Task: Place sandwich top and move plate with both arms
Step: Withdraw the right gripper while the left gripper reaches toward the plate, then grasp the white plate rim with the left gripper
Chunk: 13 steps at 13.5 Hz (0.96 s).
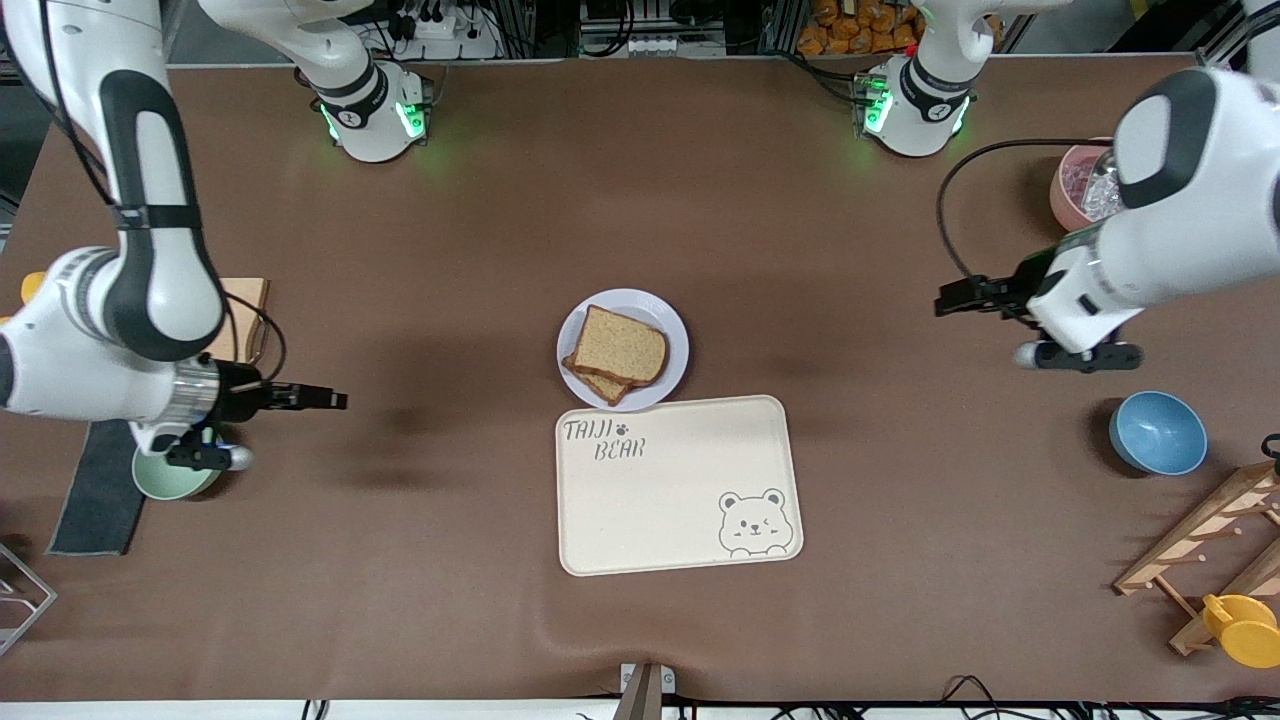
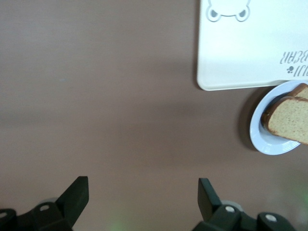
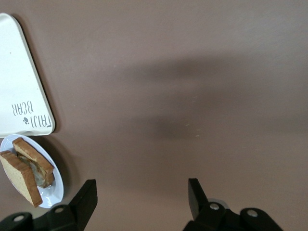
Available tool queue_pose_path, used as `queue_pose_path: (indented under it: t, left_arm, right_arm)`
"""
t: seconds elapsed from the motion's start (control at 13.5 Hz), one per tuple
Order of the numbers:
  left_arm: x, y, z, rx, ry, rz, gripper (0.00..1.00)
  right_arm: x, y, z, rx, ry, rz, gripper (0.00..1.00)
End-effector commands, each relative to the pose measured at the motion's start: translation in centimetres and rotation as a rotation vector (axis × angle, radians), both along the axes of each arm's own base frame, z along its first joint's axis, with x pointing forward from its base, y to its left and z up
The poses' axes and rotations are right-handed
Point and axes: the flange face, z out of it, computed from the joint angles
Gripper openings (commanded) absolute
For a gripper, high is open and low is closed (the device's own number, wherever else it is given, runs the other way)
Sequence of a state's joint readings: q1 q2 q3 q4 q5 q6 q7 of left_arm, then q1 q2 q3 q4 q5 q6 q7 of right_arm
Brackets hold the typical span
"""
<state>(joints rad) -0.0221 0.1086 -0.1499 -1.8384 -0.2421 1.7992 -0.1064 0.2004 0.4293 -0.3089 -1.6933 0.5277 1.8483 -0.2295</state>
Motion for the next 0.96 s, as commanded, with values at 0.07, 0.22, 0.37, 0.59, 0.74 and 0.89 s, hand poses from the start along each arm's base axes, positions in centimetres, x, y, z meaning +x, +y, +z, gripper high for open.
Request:
queue_pose_path:
  t: [0.07, 0.22, 0.37, 0.59, 0.74, 0.89]
  left_arm:
    - [-1.1, -3.4, -4.0, -0.14, -0.016, 0.064, 1.0]
    - [-1.4, -4.9, -5.6, -0.205, 0.02, 0.097, 1.0]
    - [-1.4, -6.5, -6.5, -0.243, 0.02, 0.113, 1.0]
    - [-1.2, -8.3, -9.5, -0.279, 0.033, 0.128, 1.0]
    - [-1.0, -9.6, -11.2, -0.306, 0.023, 0.117, 1.0]
    - [-0.9, -10.7, -13.4, -0.361, -0.029, 0.14, 1.0]
  right_arm:
    - [1.3, -5.4, 3.1, -0.073, -0.048, 0.075, 0.86]
    - [1.7, -7.9, 4.8, -0.112, -0.097, 0.125, 0.86]
    - [2.1, -9.1, 7.2, -0.149, -0.109, 0.16, 0.86]
    - [2.8, -8.5, 12.5, -0.178, -0.128, 0.207, 0.86]
    - [3.0, -8.5, 16.4, -0.189, -0.155, 0.223, 0.86]
    - [2.8, -8.8, 19.7, -0.195, -0.181, 0.239, 0.86]
